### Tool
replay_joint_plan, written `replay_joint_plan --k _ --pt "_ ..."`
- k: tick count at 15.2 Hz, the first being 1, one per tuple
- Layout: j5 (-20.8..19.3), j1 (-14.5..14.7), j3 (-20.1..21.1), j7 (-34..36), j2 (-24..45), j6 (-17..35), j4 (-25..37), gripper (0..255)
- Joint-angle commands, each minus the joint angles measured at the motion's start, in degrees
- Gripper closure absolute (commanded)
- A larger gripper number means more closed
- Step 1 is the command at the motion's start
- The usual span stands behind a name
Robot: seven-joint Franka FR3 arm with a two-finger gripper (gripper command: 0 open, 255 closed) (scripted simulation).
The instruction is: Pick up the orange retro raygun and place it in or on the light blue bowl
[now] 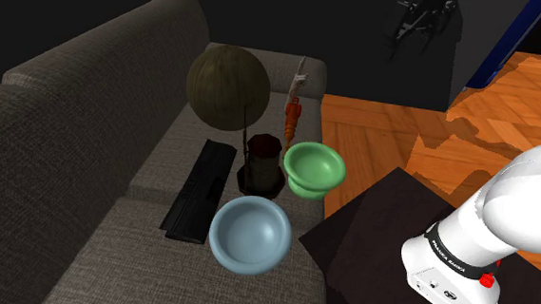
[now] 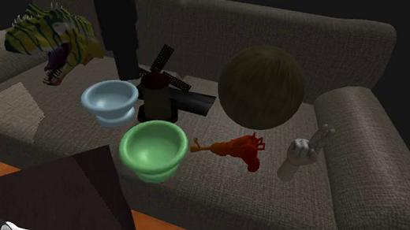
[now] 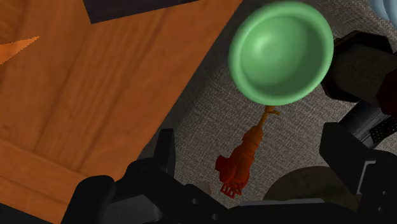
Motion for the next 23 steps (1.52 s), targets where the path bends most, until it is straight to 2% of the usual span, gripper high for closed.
replay_joint_plan --k 1,6,12,18,23 --pt "0.00 0.00 0.00 0.00 0.00 0.00 0.00 0" --pt "1.47 -0.47 2.33 5.76 3.34 11.53 -6.52 0" --pt "2.66 -1.07 5.21 12.62 11.01 25.97 -11.25 0" --pt "2.49 -2.17 8.11 19.92 22.28 40.26 -12.29 0" --pt "0.05 -3.61 10.28 27.19 33.55 51.02 -10.26 0"
